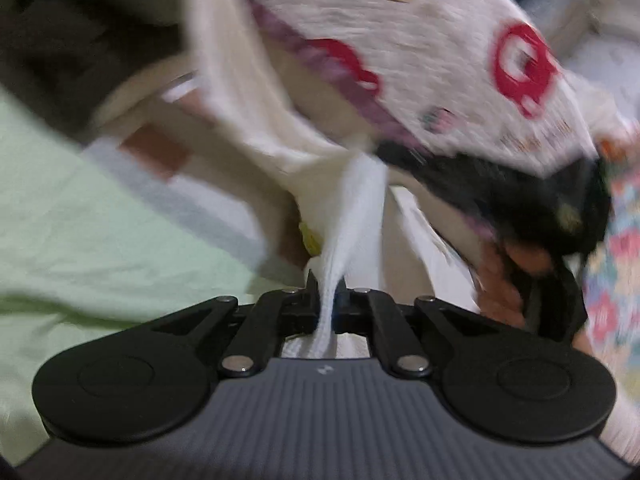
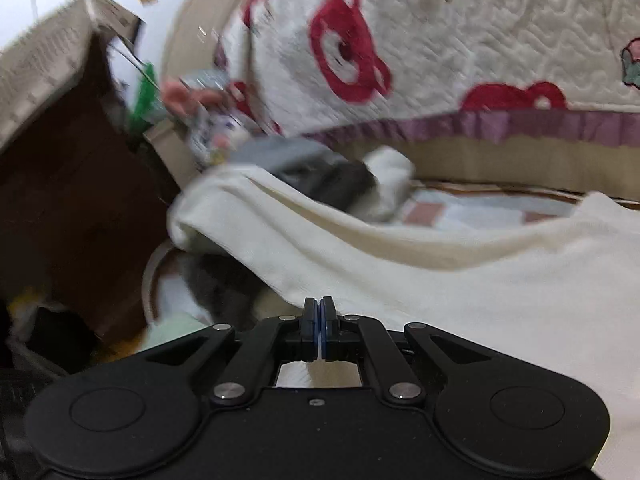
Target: Fold clothes
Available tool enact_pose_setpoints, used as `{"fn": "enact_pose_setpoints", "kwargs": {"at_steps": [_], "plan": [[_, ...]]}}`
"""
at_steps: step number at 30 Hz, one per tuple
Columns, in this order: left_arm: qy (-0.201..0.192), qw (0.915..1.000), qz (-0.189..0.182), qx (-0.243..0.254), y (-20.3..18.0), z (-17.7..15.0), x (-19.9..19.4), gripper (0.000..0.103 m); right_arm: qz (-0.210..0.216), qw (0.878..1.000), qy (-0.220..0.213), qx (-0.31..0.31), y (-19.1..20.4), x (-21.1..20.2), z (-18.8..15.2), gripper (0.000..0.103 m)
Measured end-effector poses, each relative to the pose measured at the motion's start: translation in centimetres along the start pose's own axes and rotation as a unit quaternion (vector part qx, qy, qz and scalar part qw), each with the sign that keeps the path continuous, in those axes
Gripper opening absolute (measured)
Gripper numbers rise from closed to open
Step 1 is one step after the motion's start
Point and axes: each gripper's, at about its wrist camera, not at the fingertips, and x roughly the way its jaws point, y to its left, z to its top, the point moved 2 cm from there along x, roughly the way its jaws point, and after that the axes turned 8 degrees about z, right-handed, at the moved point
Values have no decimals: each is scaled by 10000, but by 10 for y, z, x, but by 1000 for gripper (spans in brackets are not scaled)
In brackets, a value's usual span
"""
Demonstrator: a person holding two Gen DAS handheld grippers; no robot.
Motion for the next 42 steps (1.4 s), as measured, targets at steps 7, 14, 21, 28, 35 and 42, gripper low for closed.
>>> {"fn": "enact_pose_setpoints", "kwargs": {"at_steps": [7, 14, 21, 28, 35, 42], "plan": [[357, 9987, 372, 29, 12, -25, 17, 4, -1185, 9876, 1027, -11, -38, -101, -44, 49], [515, 9978, 227, -357, 23, -29, 8, 23, -1901, 9541, 2065, 1045, -71, -241, -86, 55], [795, 9964, 217, -197, 8, -37, -5, 57, -1694, 9461, 2696, 597, -17, -267, -124, 62], [236, 9958, 574, 675, -10, -24, -26, 4, -1224, 9376, 3253, 69, 22, -243, -157, 62], [142, 9945, 786, 676, -13, -26, -28, 5, -1644, 9186, 3540, -620, 16, -204, -183, 4], [-130, 9991, 395, -25, 5, -13, -33, 5, -1935, 9677, 1559, -426, 34, -293, -94, 6]]}}
